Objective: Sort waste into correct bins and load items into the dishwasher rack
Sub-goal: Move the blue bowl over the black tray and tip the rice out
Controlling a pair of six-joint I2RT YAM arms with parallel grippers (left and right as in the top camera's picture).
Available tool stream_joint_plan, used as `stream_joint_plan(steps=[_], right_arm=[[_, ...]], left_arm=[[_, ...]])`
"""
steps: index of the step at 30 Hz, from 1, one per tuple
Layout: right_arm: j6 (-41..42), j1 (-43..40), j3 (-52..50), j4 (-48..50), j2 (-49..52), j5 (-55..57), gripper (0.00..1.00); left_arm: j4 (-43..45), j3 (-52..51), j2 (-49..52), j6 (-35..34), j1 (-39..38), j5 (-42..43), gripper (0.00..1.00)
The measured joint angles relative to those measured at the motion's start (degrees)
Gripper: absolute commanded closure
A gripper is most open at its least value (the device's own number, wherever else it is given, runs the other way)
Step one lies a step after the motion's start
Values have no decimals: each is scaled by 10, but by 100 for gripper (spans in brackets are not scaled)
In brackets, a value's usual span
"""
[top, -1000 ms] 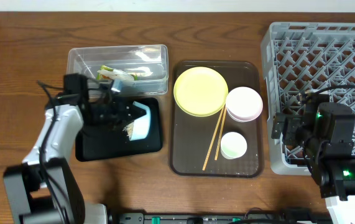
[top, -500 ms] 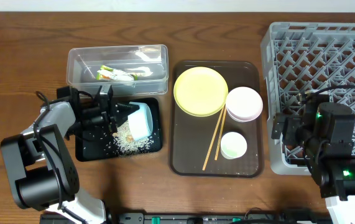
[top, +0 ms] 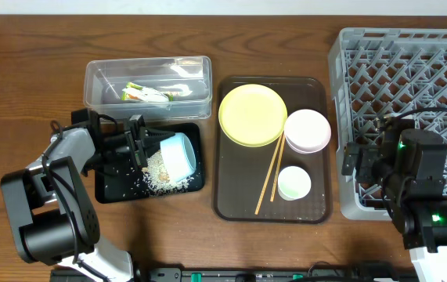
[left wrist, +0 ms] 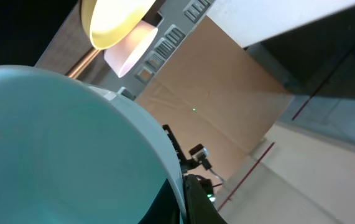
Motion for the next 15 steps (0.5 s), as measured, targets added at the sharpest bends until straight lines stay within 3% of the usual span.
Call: stream_joint_plan(steps=[9, 15], right_arm=[[0, 0, 0, -3, 0, 0, 1], [0, 0, 0, -2, 0, 0, 1]], left_arm=[[0, 0, 0, -76, 0, 0, 94], [22, 0, 0, -73, 0, 0, 94]])
